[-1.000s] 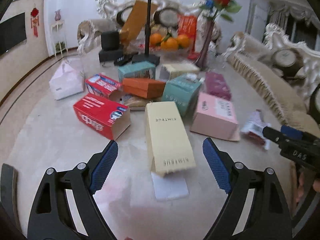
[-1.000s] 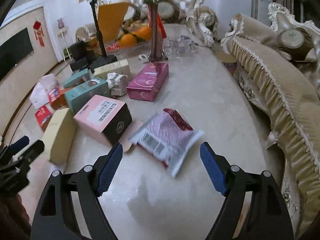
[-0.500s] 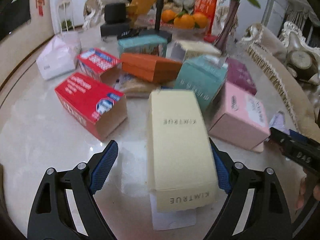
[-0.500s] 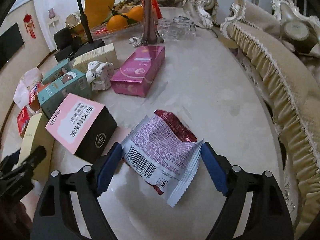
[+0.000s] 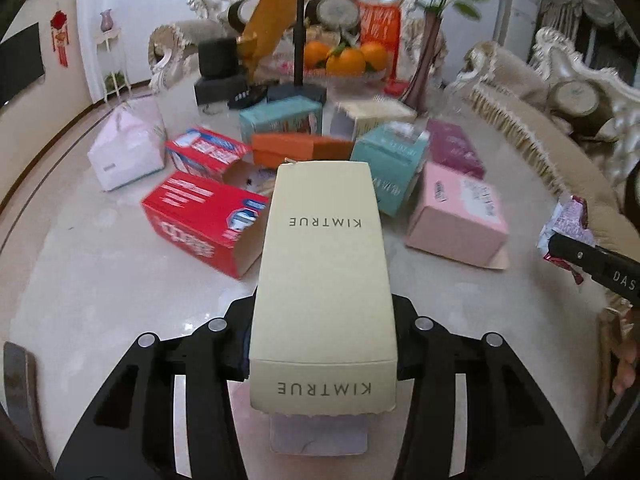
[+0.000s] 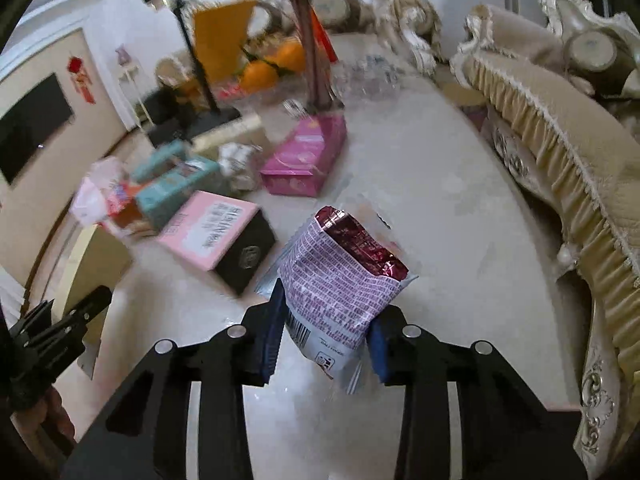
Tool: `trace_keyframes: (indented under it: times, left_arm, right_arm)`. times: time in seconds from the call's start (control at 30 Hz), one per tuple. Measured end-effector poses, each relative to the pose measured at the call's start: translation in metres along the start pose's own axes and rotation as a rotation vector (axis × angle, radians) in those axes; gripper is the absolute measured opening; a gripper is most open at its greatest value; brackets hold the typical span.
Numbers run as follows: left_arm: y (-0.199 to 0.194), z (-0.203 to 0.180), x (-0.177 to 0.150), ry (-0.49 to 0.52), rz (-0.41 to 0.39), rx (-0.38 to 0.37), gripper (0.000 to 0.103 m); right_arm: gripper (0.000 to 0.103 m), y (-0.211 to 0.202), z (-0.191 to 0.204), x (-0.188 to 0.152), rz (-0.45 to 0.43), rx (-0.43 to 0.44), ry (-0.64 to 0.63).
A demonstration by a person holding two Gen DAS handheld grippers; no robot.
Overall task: Collect trash
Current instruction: 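Carry the KIMTRUE box and snack packet over the wastebasket and open both tools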
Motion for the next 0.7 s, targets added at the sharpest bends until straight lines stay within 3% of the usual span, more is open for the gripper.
trace_keyframes:
  times: [0.1, 0.23, 0.4, 0.53, 0.7]
  left_arm:
    - [-0.04, 0.009, -0.012, 0.014, -0.073, -0.052, 0.047]
    - [-0.099, 0.018, -0.044, 0.048, -0.157, -0.117, 0.047]
    - [-0.167, 0.016, -0.11, 0.118, -0.184, -0.215, 0.047]
    - [-0.19, 0.008, -0.173, 0.161, -0.102, -0.265, 0.047]
    - [-0.179, -0.002, -0.246, 0.2, 0.074, -0.283, 0.047]
  right_arm:
    - [0.035, -0.035, 0.008, -0.013, -0.067, 0.057, -0.018]
    - [0.035, -0.1, 0.028, -0.058, -0.166, 0.137, -0.073]
    - [0.035, -0.153, 0.05, -0.132, -0.159, 0.231, -0.096]
    - [0.035, -0.175, 0.062, -0.187, -0.072, 0.319, -0.068]
    - [0.035, -0.158, 0.072, -0.246, 0.103, 0.3, -0.056]
Point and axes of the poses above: each gripper's, at about its wrist camera, not at the fingertips, and y roughly the way its jaws point, z to its left, x to its top, the point moved 2 cm from there along y, roughly the way its jaws point, and after that the axes turned 5 degrees about x, right-handed, at the moved point
